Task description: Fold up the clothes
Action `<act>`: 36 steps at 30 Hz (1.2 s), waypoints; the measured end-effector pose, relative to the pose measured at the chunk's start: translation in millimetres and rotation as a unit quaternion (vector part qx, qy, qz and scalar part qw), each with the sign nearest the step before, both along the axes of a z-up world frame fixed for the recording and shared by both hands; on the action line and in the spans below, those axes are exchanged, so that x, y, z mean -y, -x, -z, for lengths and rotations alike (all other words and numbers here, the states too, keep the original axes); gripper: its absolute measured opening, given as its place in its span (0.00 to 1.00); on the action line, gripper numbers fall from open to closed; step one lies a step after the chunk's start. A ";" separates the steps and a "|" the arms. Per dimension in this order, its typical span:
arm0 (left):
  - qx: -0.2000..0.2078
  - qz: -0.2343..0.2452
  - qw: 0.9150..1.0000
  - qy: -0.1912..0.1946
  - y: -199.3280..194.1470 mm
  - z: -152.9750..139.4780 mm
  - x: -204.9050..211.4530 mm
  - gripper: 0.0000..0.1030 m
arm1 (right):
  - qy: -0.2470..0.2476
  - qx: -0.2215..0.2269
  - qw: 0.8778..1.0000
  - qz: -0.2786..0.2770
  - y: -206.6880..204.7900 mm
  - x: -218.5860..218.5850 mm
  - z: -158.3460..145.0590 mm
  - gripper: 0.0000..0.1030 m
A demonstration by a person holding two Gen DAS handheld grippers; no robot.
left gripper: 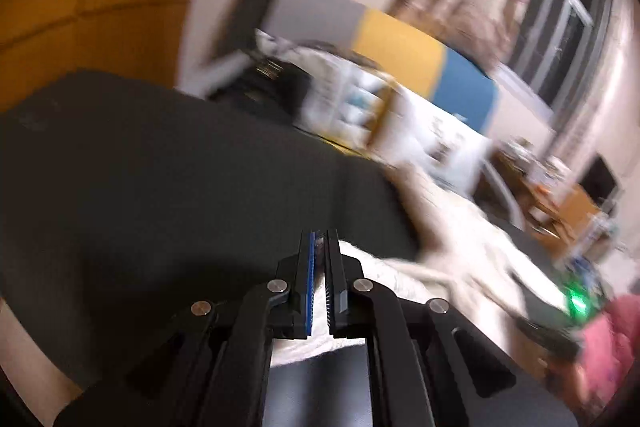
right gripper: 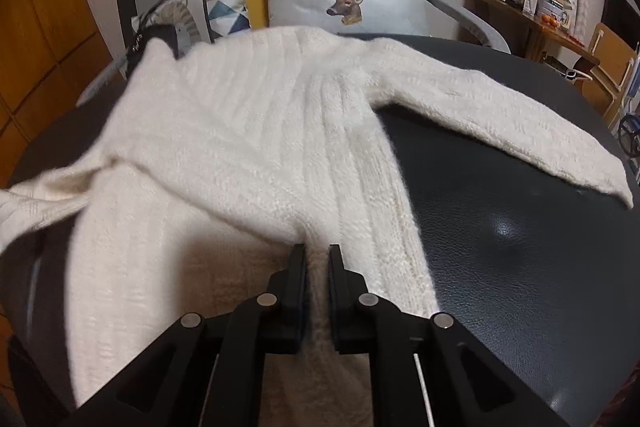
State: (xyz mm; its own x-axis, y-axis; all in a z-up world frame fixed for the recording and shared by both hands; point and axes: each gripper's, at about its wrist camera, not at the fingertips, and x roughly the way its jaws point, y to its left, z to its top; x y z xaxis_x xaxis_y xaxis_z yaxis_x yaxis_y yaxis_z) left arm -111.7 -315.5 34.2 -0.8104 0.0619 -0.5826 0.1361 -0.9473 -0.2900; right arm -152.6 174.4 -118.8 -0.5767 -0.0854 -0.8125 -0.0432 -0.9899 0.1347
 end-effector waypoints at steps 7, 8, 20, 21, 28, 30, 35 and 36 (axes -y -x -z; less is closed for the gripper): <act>-0.014 -0.075 0.994 0.082 25.7 -9.5 87.8 0.03 | 0.033 -0.011 0.998 -0.058 -3.9 41.2 -24.0 0.08; -0.019 -0.082 0.993 0.086 27.6 -12.1 97.9 0.03 | 0.046 -0.009 0.996 -0.070 -5.2 49.9 -25.3 0.08; 0.012 -0.207 0.970 0.126 59.0 -17.7 199.5 0.03 | 0.184 0.057 0.940 -0.282 -21.2 208.1 -35.0 0.15; 0.018 -0.198 0.972 0.121 59.7 -12.1 197.3 0.03 | 0.186 0.057 0.933 -0.302 -25.0 217.3 -37.9 0.16; 0.068 -0.025 0.987 0.140 72.8 41.2 109.0 0.05 | 0.144 -0.046 0.946 -0.287 -44.8 189.8 -79.6 0.23; 0.080 0.018 0.986 0.149 77.2 52.4 78.6 0.05 | 0.073 -0.040 0.971 -0.224 -35.2 160.6 -69.6 0.23; 0.126 0.086 0.966 0.211 94.8 75.1 12.9 0.05 | -0.088 0.041 0.989 -0.114 -16.3 95.7 -19.0 0.23; 0.135 0.089 0.961 0.223 100.0 82.0 4.2 0.05 | -0.098 0.054 0.988 -0.108 -16.6 86.0 -10.1 0.23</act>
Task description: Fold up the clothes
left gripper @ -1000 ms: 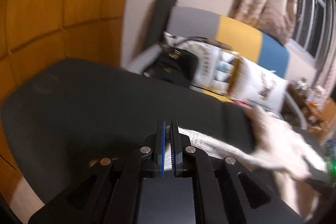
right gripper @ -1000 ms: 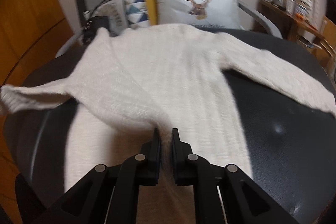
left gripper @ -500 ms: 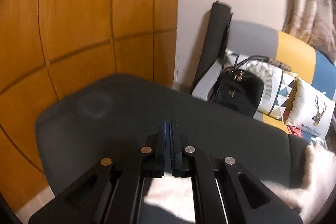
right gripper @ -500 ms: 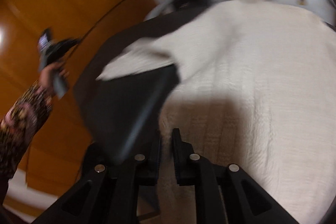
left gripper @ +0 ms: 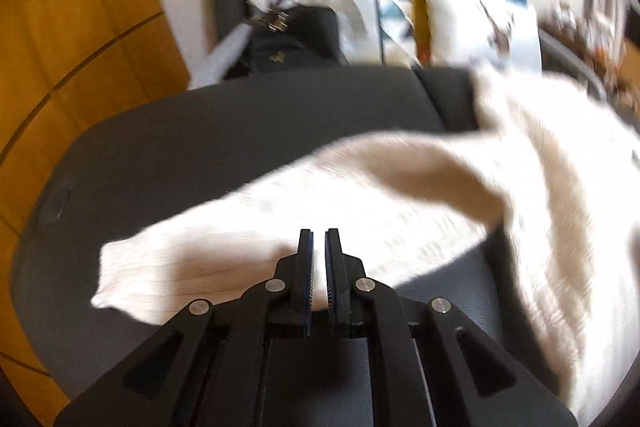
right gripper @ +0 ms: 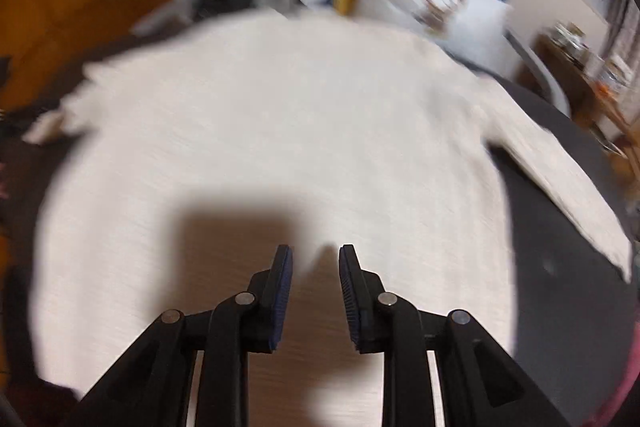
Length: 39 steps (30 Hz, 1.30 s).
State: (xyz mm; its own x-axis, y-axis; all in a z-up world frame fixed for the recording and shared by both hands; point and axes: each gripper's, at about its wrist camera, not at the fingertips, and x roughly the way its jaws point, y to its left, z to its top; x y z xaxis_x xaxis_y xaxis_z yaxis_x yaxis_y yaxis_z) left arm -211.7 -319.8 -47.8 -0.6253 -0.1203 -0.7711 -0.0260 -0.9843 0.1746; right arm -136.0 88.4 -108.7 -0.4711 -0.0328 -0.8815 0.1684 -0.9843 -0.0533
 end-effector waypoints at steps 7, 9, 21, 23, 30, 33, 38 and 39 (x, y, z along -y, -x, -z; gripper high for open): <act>0.016 -0.059 0.993 0.101 42.9 32.9 -6.8 0.06 | -0.053 -0.009 0.998 0.015 -14.7 -29.1 3.5 0.25; 0.013 -0.073 0.992 0.104 45.8 35.1 -4.2 0.06 | -0.049 -0.003 0.998 0.049 -15.4 -50.8 -0.2 0.27; 0.028 -0.096 0.973 -0.207 6.8 16.7 61.7 0.20 | 0.002 -0.046 0.999 0.022 -19.4 -3.7 -36.3 0.28; 0.031 -0.119 0.954 -0.274 2.3 14.3 82.2 0.21 | -0.005 -0.039 0.999 0.006 -12.6 15.5 -33.3 0.28; 0.050 -0.198 0.906 -0.370 -3.6 0.1 161.8 0.33 | 0.005 -0.018 1.000 -0.010 -0.6 21.6 -8.3 0.30; 0.087 -0.240 0.881 -0.399 2.3 11.2 187.6 0.53 | 0.008 -0.017 1.000 -0.004 -1.0 21.1 -8.6 0.30; 0.170 -0.308 0.832 -0.430 38.5 37.7 204.6 0.57 | 0.012 -0.016 1.000 0.006 -1.7 20.2 -9.2 0.30; 0.182 -0.320 0.826 -0.426 47.0 39.9 205.2 0.57 | 0.013 -0.015 1.000 0.008 -1.9 20.1 -9.3 0.30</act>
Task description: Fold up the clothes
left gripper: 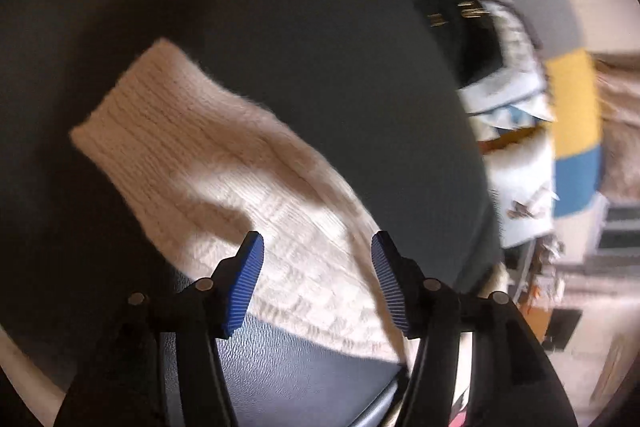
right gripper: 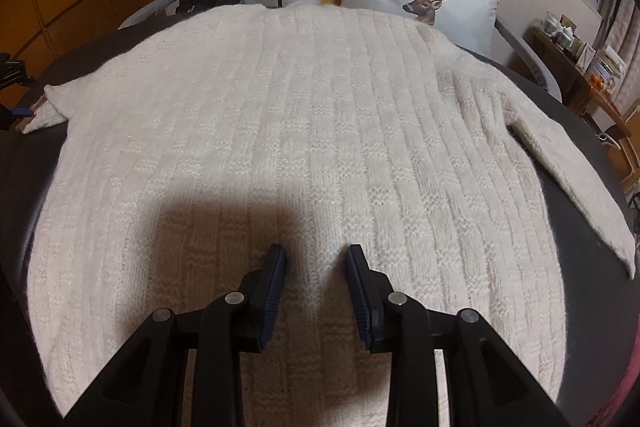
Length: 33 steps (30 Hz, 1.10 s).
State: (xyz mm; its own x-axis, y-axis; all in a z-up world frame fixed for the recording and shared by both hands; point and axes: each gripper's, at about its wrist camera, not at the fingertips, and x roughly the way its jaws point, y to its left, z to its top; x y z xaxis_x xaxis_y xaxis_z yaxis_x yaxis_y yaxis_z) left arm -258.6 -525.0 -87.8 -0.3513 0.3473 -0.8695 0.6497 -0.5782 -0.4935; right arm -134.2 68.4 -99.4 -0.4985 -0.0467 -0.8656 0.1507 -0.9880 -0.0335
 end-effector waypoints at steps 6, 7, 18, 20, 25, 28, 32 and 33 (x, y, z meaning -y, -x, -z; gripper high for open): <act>0.051 0.006 0.998 0.032 32.6 -1.5 -15.7 0.57 | 0.006 -0.001 1.000 0.006 2.8 -3.0 1.0 0.30; 0.068 0.016 0.997 0.039 38.0 2.5 -20.6 0.57 | 0.006 -0.001 1.000 0.007 3.1 -2.9 1.2 0.30; -0.135 0.052 0.981 0.130 13.9 -50.6 -56.3 0.05 | 0.019 -0.007 1.000 0.010 0.5 -6.0 2.0 0.31; -0.272 0.042 0.955 0.111 -7.3 -87.3 -57.2 0.05 | 0.018 -0.007 1.000 0.010 0.4 -5.6 1.8 0.31; -0.427 0.036 0.902 0.050 -57.7 -106.7 -57.2 0.05 | 0.020 -0.009 1.000 0.014 -1.4 -5.4 1.8 0.31; -0.335 0.013 0.940 0.065 -64.9 -57.4 -55.8 0.05 | 0.017 -0.010 1.000 0.013 -1.7 -4.3 2.0 0.31; -0.210 -0.066 0.975 0.039 -110.1 22.7 -39.1 0.06 | 0.016 -0.011 1.000 0.012 -1.7 -4.5 1.4 0.31; -0.206 -0.074 0.975 0.034 -117.5 32.0 -39.8 0.06 | 0.017 -0.012 1.000 0.012 -1.7 -5.0 1.3 0.31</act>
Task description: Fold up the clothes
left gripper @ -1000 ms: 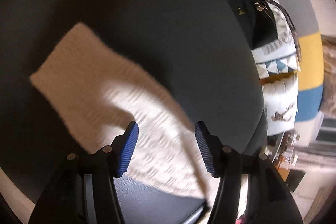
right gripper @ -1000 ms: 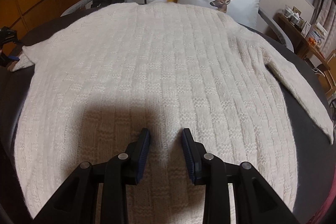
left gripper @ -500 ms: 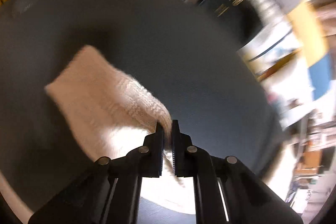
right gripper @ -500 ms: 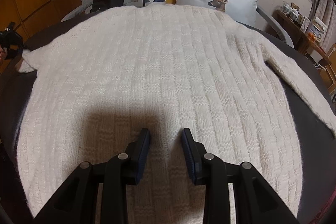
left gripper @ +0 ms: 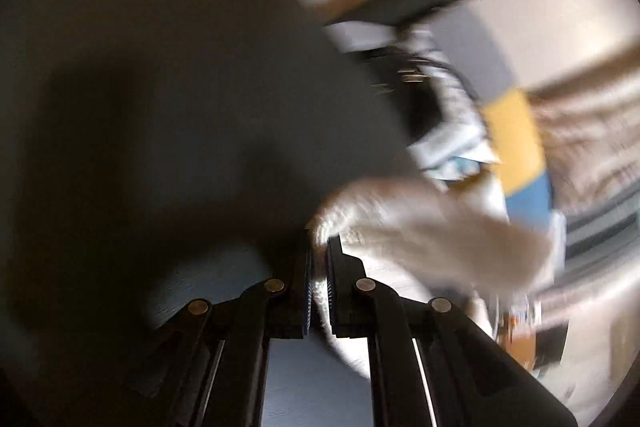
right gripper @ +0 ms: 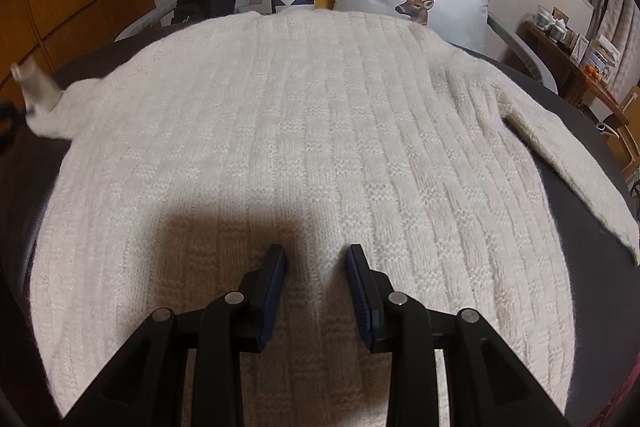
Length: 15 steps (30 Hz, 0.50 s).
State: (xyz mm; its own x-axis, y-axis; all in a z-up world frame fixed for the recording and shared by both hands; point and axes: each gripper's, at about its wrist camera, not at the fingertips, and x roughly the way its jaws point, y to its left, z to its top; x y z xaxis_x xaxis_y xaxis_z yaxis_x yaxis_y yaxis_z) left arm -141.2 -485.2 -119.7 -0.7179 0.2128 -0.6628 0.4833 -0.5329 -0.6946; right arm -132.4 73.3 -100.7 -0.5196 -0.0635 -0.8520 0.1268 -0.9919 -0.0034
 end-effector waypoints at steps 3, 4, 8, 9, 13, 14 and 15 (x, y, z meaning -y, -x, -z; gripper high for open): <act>-0.013 -0.008 1.000 -0.006 -19.9 6.8 -7.2 0.06 | -0.001 -0.005 1.000 -0.001 -1.1 -0.4 1.0 0.31; -0.014 -0.006 1.000 -0.004 -22.6 6.5 -8.1 0.06 | -0.001 -0.007 1.000 -0.001 -1.5 -0.2 1.2 0.31; -0.001 0.007 1.000 0.015 -11.2 1.5 -11.1 0.06 | -0.003 -0.014 1.000 0.001 -2.5 0.6 1.3 0.31; 0.003 0.010 1.000 0.020 -8.9 1.2 -11.0 0.06 | -0.002 -0.015 1.000 0.001 -3.0 0.6 1.4 0.31; 0.015 0.013 0.999 0.027 -40.2 -0.7 4.8 0.07 | 0.000 -0.018 1.000 0.001 -4.5 0.1 1.9 0.31; 0.019 0.013 0.999 0.024 -54.2 -1.0 11.5 0.07 | 0.000 -0.019 1.000 0.002 -4.9 0.0 1.9 0.31; 0.026 0.015 0.999 0.017 -63.1 0.4 14.7 0.08 | 0.000 -0.019 1.000 0.002 -5.2 -0.1 1.9 0.31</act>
